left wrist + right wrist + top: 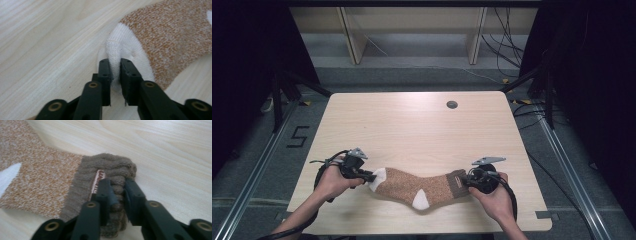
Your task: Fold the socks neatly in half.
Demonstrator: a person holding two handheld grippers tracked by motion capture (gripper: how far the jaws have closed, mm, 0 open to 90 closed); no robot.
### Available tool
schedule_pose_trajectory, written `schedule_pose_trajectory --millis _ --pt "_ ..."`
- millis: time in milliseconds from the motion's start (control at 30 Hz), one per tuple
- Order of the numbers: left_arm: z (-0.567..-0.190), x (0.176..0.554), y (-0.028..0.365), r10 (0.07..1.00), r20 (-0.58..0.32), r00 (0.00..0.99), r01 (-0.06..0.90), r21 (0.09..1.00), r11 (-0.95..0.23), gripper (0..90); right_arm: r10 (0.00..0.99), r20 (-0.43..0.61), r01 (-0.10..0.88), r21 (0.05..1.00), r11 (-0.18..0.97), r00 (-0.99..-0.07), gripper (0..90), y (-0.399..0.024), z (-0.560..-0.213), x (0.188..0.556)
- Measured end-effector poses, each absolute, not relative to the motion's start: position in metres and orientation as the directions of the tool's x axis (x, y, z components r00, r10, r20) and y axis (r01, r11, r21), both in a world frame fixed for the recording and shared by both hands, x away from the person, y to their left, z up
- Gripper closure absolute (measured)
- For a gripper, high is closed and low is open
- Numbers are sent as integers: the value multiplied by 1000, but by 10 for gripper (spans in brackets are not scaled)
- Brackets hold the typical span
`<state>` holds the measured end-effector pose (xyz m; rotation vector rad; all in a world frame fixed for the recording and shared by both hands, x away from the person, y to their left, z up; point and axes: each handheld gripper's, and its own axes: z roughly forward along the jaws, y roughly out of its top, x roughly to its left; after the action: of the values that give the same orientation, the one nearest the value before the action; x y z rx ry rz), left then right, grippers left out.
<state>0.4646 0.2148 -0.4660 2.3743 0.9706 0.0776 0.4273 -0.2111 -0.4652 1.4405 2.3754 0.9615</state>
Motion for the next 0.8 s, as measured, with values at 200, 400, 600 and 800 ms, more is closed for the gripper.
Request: schedule_pose_trajectory --millis 200,400,600,800 --pt "-459 458 224 709 -185 681 642 616 -456 477 849 152 704 642 304 -505 562 -217 -451 426" --pt "-458 453 236 732 -279 622 702 612 -363 465 870 158 712 650 264 -467 540 -230 -443 424" --pt "-471 453 231 735 -382 560 766 578 -282 468 875 164 720 646 254 -455 536 -240 -450 424" --pt "-478 453 230 735 -425 529 796 548 -256 486 872 194 732 640 235 -449 539 -235 -451 420"
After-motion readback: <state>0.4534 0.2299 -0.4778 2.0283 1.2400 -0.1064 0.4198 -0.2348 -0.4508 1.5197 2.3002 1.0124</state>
